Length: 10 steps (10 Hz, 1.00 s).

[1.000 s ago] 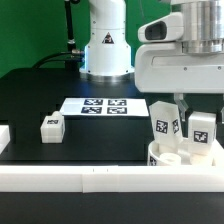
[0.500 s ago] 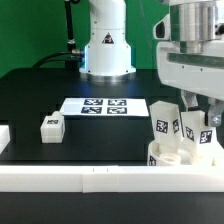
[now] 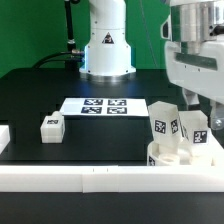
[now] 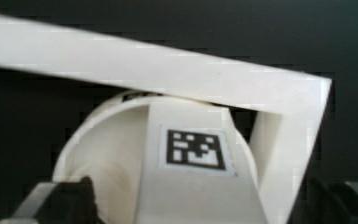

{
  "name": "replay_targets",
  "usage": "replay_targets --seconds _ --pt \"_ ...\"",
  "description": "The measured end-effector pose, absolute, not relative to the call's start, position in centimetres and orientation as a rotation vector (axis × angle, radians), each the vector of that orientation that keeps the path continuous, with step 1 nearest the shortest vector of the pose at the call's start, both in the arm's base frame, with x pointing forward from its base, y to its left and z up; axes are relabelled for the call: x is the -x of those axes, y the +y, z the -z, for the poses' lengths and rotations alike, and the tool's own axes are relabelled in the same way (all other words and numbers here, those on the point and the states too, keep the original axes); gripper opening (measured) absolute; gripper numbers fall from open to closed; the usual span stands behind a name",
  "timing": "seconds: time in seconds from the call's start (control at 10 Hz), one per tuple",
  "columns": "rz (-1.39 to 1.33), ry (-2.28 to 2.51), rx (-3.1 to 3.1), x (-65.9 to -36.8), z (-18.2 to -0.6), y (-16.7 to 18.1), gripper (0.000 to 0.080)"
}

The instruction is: Assemble stool

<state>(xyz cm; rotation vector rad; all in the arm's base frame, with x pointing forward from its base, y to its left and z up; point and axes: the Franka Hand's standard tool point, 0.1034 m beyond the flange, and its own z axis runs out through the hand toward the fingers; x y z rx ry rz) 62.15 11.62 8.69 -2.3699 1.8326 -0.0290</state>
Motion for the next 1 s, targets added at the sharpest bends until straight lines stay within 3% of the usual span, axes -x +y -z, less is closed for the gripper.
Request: replay_targets --seconds 0.3,1.0 --pt "0.055 1.504 2.572 -62.6 -11.3 11.6 0.0646" --pt "0.135 0.255 3.025 -62.4 -10.4 12.0 0.0649"
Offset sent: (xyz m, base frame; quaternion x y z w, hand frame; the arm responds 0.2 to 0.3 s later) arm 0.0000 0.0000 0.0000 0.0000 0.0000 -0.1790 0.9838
